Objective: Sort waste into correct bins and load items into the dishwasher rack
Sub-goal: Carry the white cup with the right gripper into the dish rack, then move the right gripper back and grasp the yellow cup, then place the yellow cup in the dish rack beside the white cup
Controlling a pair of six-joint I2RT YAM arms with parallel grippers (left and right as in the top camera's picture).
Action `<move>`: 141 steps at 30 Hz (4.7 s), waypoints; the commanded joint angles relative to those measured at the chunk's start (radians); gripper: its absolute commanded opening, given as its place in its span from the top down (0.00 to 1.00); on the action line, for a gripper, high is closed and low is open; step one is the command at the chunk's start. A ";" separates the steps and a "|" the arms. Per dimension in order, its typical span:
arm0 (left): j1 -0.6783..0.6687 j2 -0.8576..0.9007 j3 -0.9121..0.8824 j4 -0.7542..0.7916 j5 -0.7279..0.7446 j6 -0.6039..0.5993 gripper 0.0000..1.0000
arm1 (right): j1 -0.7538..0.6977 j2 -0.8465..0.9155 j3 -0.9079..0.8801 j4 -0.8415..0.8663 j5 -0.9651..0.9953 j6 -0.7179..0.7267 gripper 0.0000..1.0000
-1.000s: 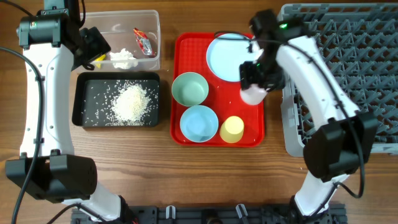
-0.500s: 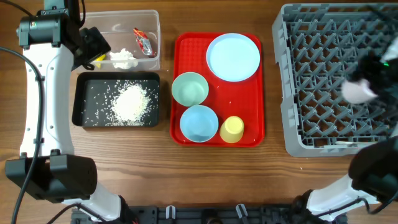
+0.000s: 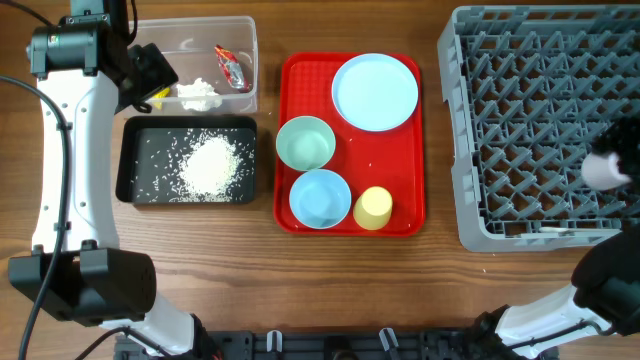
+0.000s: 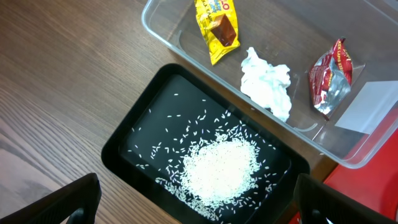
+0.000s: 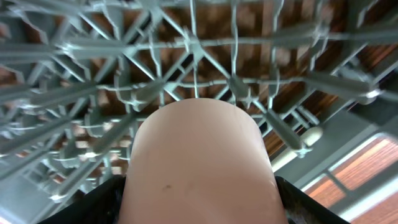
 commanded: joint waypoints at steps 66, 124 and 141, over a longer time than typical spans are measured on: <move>0.004 -0.021 -0.008 0.000 -0.016 -0.013 0.00 | 1.143 -0.068 -0.351 0.207 -0.155 0.290 0.10; 0.004 -0.021 -0.008 0.000 -0.016 -0.013 0.00 | 0.230 -0.111 0.154 -0.142 -0.166 0.032 0.34; 0.004 -0.021 -0.008 0.000 -0.016 -0.013 0.00 | -0.143 -0.021 0.010 0.178 0.053 0.162 0.36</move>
